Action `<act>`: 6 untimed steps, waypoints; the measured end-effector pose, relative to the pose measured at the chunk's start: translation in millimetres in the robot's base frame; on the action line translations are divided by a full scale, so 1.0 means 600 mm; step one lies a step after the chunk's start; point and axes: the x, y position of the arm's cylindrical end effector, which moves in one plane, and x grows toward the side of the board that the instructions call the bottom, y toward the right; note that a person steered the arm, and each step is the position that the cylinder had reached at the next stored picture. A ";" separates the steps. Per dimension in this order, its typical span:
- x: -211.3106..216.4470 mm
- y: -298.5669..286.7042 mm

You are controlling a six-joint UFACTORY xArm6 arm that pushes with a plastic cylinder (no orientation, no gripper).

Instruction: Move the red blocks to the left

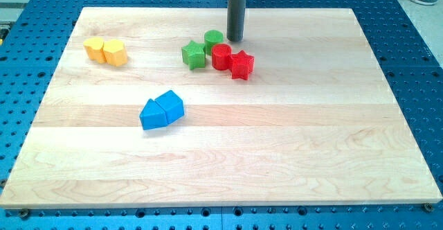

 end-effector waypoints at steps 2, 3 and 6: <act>0.007 -0.040; 0.022 0.056; 0.151 0.045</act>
